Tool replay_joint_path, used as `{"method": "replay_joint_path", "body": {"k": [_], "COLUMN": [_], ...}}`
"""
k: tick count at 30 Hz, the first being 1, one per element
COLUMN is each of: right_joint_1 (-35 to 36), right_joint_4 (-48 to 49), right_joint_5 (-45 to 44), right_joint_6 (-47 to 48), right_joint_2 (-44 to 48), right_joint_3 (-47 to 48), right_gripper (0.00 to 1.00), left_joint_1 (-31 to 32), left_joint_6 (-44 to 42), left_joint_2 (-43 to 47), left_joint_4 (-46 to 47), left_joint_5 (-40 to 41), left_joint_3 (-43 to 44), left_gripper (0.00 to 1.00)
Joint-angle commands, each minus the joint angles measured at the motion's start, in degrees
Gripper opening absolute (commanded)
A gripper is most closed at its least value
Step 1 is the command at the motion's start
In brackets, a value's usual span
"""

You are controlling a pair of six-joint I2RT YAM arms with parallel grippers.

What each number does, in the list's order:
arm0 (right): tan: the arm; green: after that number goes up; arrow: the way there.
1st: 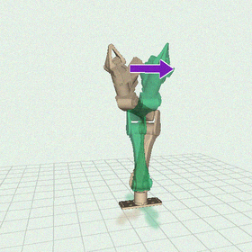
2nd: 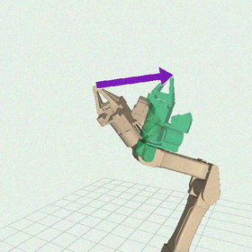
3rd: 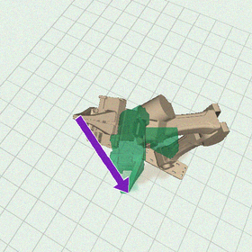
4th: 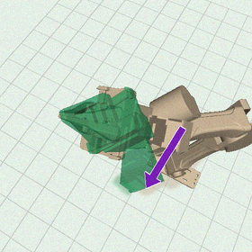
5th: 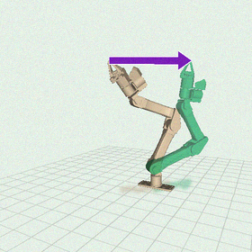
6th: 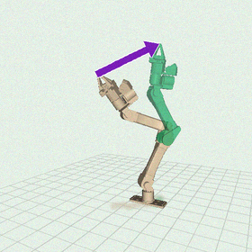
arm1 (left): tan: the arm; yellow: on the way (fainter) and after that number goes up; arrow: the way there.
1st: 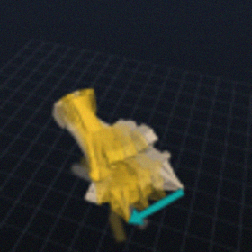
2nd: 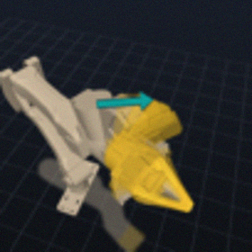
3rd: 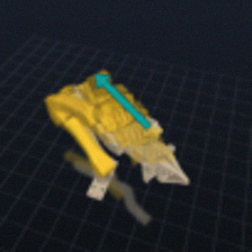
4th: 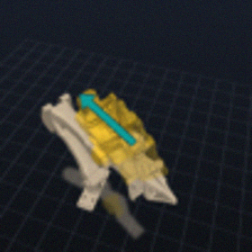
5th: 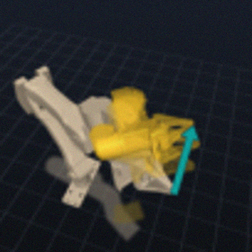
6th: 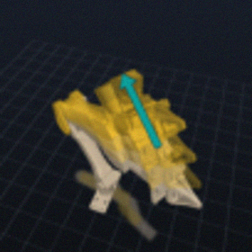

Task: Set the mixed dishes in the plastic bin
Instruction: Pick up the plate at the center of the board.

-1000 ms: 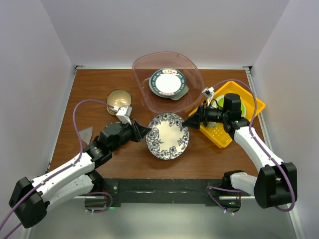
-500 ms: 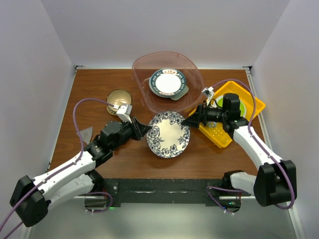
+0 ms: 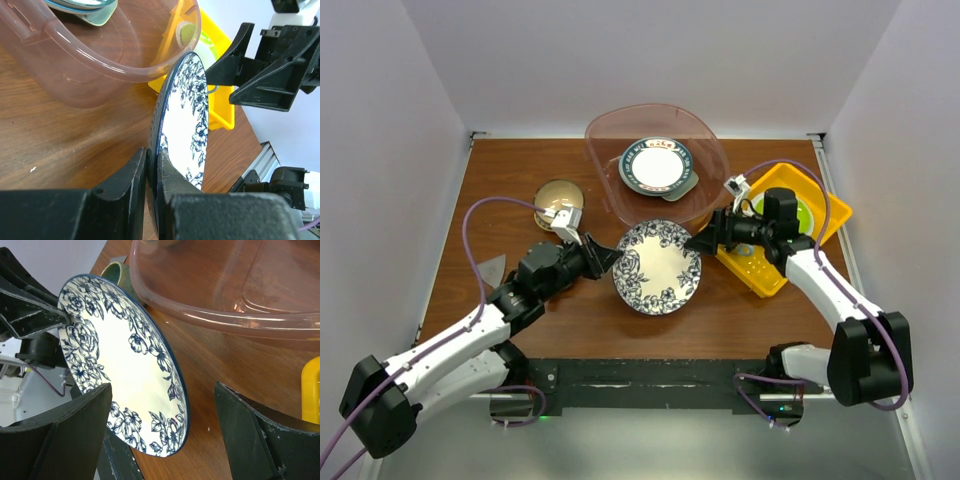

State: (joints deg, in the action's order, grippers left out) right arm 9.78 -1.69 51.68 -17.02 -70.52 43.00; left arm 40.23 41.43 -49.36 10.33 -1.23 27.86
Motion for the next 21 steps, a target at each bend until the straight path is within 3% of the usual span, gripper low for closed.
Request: {"method": "replay_joint_path", "body": {"k": [1,10,15,19,21], "right_joint_1": [0.9,3.0,3.6,4.1,4.1], "right_joint_4": [1.4,1.4,1.4,3.3,3.8], "right_joint_5": [2.2,2.9,4.1,5.6,7.2], "right_joint_6": [1.5,1.9,1.5,1.5,1.7], "right_joint_2": [-0.2,-1.6,-2.3,-3.0,-3.2], "right_joint_3": [0.1,0.3,0.2,0.1,0.0], "right_gripper": [0.86,0.80,0.68,0.49,0.31], "left_joint_1": [-0.9,-1.9,-2.2,-2.6,-2.8], "left_joint_6": [4.3,6.2,6.8,7.7,8.0], "left_joint_2": [3.2,4.2,4.3,3.7,3.3], "left_joint_4": [14.6,17.0,18.1,19.5,19.9], "left_joint_5": [0.4,0.4,0.1,-1.0,-1.3], "left_joint_3": [4.5,4.4,4.2,4.0,4.0], "left_gripper": [0.00,0.00,0.00,0.00,0.00]}}
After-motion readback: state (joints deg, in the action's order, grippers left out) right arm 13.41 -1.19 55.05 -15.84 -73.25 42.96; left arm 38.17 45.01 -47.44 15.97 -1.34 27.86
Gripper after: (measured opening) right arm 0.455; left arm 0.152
